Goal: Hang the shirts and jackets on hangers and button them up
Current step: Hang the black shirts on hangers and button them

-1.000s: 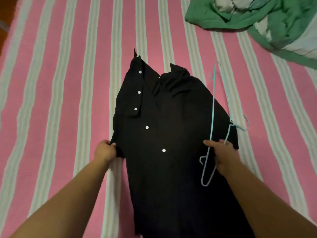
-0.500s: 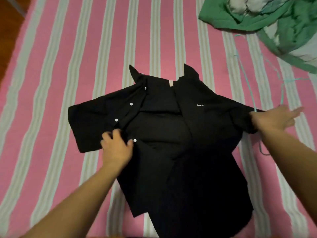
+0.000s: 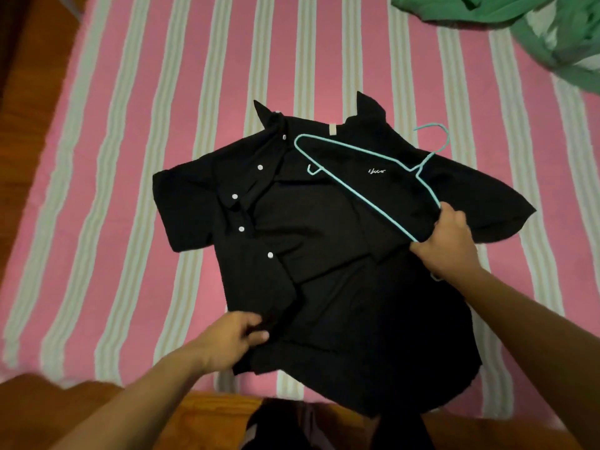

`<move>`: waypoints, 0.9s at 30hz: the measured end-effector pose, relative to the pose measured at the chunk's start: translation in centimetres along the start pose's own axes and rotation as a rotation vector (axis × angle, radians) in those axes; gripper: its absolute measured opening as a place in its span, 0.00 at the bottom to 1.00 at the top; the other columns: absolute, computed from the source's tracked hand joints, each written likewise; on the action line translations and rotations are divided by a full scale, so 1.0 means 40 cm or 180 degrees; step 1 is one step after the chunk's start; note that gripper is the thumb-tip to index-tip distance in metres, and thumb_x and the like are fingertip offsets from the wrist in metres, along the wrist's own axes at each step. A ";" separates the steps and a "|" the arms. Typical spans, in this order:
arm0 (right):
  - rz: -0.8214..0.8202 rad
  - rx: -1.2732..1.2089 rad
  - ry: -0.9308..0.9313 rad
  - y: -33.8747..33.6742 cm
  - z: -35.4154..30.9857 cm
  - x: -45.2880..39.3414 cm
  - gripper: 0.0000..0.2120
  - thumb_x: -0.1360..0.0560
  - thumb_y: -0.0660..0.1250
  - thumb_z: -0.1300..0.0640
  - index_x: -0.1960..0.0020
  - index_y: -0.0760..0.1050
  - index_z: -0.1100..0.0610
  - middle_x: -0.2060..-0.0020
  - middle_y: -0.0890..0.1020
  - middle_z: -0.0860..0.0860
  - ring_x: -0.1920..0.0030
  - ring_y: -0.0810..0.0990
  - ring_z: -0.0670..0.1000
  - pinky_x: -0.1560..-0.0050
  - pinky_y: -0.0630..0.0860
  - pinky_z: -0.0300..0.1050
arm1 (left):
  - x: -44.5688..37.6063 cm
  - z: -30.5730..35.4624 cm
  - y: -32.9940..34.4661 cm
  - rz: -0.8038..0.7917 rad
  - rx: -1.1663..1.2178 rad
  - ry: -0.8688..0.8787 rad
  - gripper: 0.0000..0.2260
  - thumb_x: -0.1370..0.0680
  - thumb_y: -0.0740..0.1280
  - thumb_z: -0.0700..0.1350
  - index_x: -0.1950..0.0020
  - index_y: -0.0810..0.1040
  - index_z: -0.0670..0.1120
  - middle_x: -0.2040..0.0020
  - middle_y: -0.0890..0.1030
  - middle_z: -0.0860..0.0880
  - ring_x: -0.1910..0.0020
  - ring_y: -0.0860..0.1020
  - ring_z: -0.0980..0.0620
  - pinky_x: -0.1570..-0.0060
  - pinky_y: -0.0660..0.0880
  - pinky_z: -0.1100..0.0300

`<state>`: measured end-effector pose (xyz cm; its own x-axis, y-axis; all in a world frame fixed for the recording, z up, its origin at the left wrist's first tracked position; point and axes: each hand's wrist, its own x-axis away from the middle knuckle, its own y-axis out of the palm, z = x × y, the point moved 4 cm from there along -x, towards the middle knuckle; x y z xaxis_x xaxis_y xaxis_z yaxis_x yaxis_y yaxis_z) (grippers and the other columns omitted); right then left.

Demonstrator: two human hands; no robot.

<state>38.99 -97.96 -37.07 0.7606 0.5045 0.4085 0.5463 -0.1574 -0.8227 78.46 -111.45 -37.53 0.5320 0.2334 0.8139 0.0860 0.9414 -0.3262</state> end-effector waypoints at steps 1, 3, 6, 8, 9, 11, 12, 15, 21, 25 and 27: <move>-0.0035 0.0096 0.0034 0.005 -0.008 -0.005 0.39 0.35 0.78 0.52 0.30 0.64 0.58 0.41 0.71 0.61 0.41 0.74 0.66 0.39 0.75 0.61 | 0.046 -0.013 -0.001 -0.0608 -0.0650 -0.0180 0.06 0.20 0.68 0.50 0.56 0.80 0.53 0.58 0.82 0.56 0.56 0.80 0.50 0.56 0.74 0.59; -0.0129 0.0430 0.0088 0.019 -0.015 -0.008 0.42 0.35 0.79 0.53 0.27 0.62 0.59 0.39 0.71 0.62 0.40 0.73 0.67 0.38 0.73 0.62 | 0.123 -0.036 0.011 -0.1722 -0.1928 -0.0707 0.13 0.20 0.67 0.52 0.42 0.81 0.45 0.43 0.83 0.45 0.50 0.79 0.42 0.45 0.76 0.54; -0.0204 0.0804 0.0077 0.033 -0.030 0.000 0.44 0.33 0.79 0.53 0.25 0.59 0.58 0.37 0.70 0.62 0.38 0.72 0.67 0.37 0.70 0.62 | 0.158 -0.022 -0.033 -0.2363 -0.2747 -0.1406 0.19 0.17 0.63 0.51 0.31 0.76 0.41 0.37 0.79 0.42 0.43 0.78 0.41 0.37 0.74 0.50; -0.0117 0.0950 0.0136 0.032 -0.029 -0.007 0.44 0.33 0.78 0.55 0.24 0.59 0.58 0.36 0.70 0.62 0.38 0.71 0.67 0.37 0.69 0.61 | 0.074 0.018 -0.107 -0.1088 -0.2332 -0.1362 0.16 0.17 0.62 0.53 0.36 0.79 0.45 0.42 0.81 0.45 0.45 0.80 0.44 0.40 0.77 0.50; -0.0045 0.1022 0.0128 0.029 -0.024 -0.011 0.44 0.33 0.77 0.56 0.24 0.59 0.58 0.36 0.70 0.63 0.38 0.71 0.67 0.37 0.69 0.61 | 0.017 0.041 -0.143 -0.0183 -0.1777 -0.1192 0.15 0.18 0.62 0.55 0.40 0.79 0.47 0.43 0.81 0.46 0.45 0.80 0.44 0.43 0.78 0.51; 0.0099 0.1133 0.0061 0.024 -0.013 -0.023 0.44 0.34 0.77 0.58 0.23 0.59 0.59 0.36 0.70 0.63 0.39 0.71 0.67 0.38 0.69 0.62 | -0.099 0.093 -0.207 0.1449 -0.0650 -0.0801 0.14 0.19 0.65 0.57 0.42 0.77 0.49 0.43 0.80 0.46 0.44 0.79 0.43 0.46 0.77 0.50; 0.0120 0.1168 0.0049 0.023 -0.007 -0.028 0.45 0.34 0.77 0.58 0.23 0.59 0.59 0.36 0.70 0.63 0.39 0.71 0.67 0.38 0.69 0.63 | -0.151 0.122 -0.227 0.1944 -0.0381 -0.0634 0.16 0.20 0.67 0.57 0.39 0.75 0.49 0.41 0.77 0.46 0.42 0.78 0.43 0.45 0.77 0.48; 0.0122 0.1274 -0.0002 0.025 -0.002 -0.047 0.46 0.34 0.77 0.57 0.23 0.58 0.57 0.36 0.70 0.62 0.39 0.70 0.67 0.39 0.70 0.62 | -0.292 0.165 -0.252 0.2346 -0.0670 -0.0573 0.24 0.21 0.66 0.59 0.32 0.69 0.45 0.35 0.71 0.43 0.36 0.71 0.41 0.45 0.75 0.45; -0.0027 0.1325 -0.0106 0.049 -0.046 -0.067 0.49 0.33 0.77 0.55 0.20 0.53 0.56 0.34 0.68 0.59 0.37 0.70 0.63 0.36 0.69 0.60 | -0.378 0.092 -0.292 0.2404 -0.0877 -0.0679 0.09 0.17 0.60 0.47 0.41 0.73 0.42 0.43 0.77 0.41 0.43 0.77 0.38 0.51 0.74 0.46; -0.0099 0.1216 -0.0318 0.047 -0.073 -0.078 0.49 0.34 0.77 0.56 0.20 0.55 0.55 0.34 0.69 0.58 0.36 0.69 0.62 0.36 0.68 0.60 | -0.262 0.148 -0.346 0.3131 0.0303 0.0997 0.10 0.18 0.62 0.50 0.56 0.77 0.49 0.49 0.74 0.52 0.47 0.72 0.48 0.42 0.68 0.56; -0.0232 0.1232 -0.0611 0.053 -0.099 -0.093 0.48 0.33 0.77 0.55 0.20 0.55 0.54 0.34 0.69 0.56 0.36 0.69 0.60 0.36 0.68 0.59 | -0.210 0.214 -0.300 0.1897 0.0355 0.1928 0.11 0.20 0.62 0.56 0.62 0.71 0.57 0.50 0.74 0.58 0.47 0.71 0.53 0.39 0.66 0.60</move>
<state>38.71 -103.54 -38.74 0.6261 0.6570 0.4201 0.3964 0.1958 -0.8970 65.76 -122.61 -36.35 0.8230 0.5565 0.1141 -0.4174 0.7287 -0.5429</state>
